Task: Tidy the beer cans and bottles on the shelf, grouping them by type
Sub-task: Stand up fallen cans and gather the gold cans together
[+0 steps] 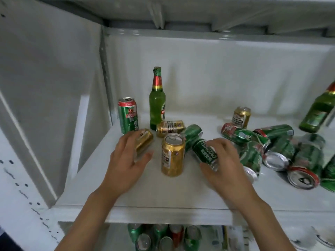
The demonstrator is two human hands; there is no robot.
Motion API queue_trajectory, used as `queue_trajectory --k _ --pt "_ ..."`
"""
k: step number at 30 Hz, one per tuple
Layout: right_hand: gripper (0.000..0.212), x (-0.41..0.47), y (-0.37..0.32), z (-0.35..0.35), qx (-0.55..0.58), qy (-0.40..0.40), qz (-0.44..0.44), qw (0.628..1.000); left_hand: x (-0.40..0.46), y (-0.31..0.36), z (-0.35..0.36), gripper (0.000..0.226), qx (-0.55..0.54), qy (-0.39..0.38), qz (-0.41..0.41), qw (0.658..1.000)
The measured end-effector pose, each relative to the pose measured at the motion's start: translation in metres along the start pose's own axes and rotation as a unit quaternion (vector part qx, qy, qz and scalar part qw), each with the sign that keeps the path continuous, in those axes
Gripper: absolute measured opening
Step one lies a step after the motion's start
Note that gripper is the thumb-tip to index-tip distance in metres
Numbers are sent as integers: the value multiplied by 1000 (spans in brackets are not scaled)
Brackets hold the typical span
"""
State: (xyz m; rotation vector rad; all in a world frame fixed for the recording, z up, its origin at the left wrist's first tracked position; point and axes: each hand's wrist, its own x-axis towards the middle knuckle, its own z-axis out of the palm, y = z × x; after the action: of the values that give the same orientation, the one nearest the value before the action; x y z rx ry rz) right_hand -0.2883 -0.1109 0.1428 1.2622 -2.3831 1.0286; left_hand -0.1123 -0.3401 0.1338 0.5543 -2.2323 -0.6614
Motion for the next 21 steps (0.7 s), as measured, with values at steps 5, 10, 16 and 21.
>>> queue_trajectory --k 5,10,16,21 --pt "57 37 5 -2 -34 -87 41 995 21 -11 2 70 57 -13 -15 998" --pt "60 67 0 -1 -45 -175 101 978 38 -25 7 82 133 -47 -79 987" --pt "66 82 1 -1 -103 -241 120 957 45 -30 11 90 141 -79 -135 978" --pt "76 82 9 -1 -80 -259 141 952 47 -27 8 85 139 -63 -131 980"
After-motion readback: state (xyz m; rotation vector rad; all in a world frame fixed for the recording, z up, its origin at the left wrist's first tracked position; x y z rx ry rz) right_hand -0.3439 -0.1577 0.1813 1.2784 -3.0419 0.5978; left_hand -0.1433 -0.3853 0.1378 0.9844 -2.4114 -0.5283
